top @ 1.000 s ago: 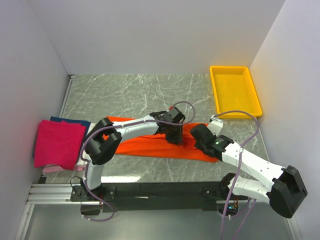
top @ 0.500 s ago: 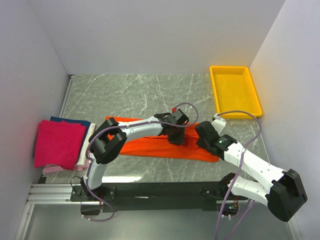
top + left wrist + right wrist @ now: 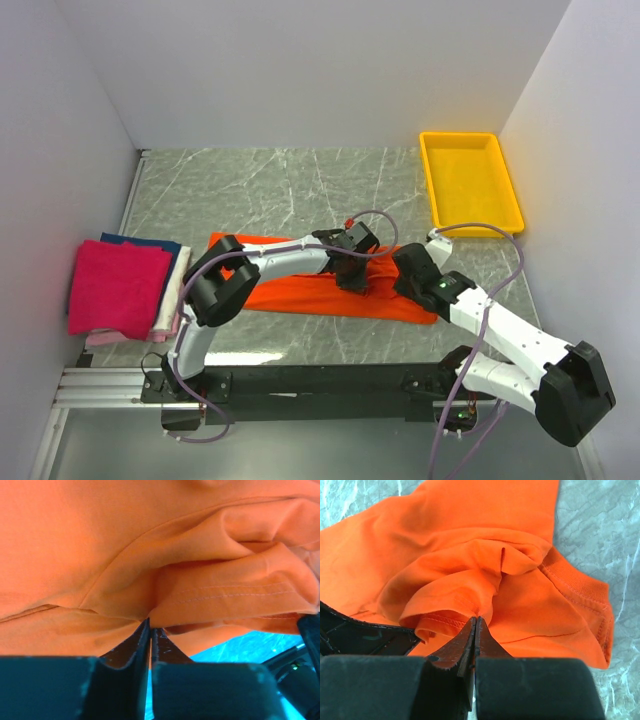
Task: Fold and stack the t-shirts
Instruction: Fold the tshirt
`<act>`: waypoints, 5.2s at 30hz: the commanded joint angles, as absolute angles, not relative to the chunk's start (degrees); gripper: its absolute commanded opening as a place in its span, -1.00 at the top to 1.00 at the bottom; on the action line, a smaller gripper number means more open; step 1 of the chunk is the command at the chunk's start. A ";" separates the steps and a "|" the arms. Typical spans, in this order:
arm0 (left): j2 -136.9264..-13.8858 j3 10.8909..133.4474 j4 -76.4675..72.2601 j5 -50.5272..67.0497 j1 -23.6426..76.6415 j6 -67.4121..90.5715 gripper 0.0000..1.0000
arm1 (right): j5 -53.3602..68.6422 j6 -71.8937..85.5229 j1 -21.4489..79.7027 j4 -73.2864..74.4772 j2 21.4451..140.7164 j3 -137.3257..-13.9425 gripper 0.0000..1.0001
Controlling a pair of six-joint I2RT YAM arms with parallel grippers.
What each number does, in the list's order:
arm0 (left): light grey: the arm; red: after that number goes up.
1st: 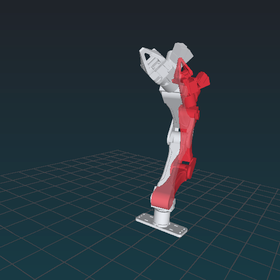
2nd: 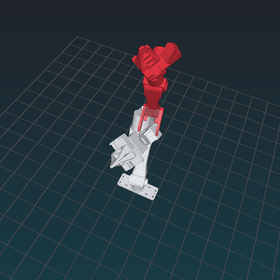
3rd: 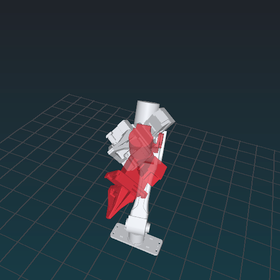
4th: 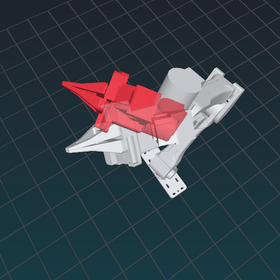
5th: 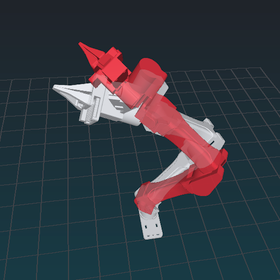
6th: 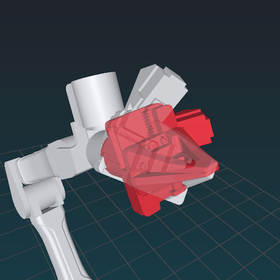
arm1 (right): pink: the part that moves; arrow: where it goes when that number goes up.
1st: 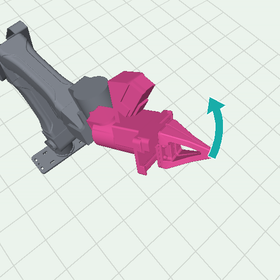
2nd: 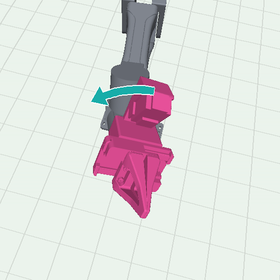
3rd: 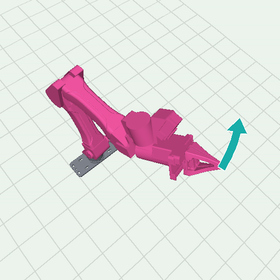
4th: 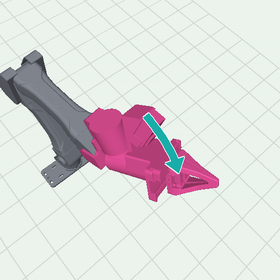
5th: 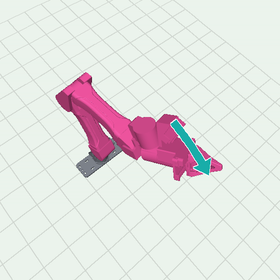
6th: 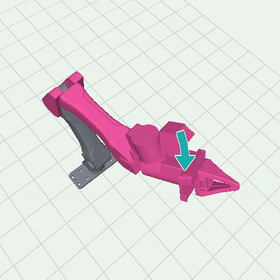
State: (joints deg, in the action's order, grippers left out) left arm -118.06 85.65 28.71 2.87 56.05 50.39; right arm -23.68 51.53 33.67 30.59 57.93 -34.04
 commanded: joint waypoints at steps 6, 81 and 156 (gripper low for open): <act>-113.73 86.92 32.51 0.09 56.25 48.78 0.99 | -24.08 51.24 32.78 30.06 55.20 -33.14 1.00; -95.19 73.39 34.98 3.08 44.39 40.25 0.23 | -15.56 45.10 17.50 29.20 58.18 -34.72 -0.01; -94.13 51.23 38.76 -8.88 36.38 48.24 0.40 | -5.19 46.94 20.31 26.89 93.50 -57.64 -0.01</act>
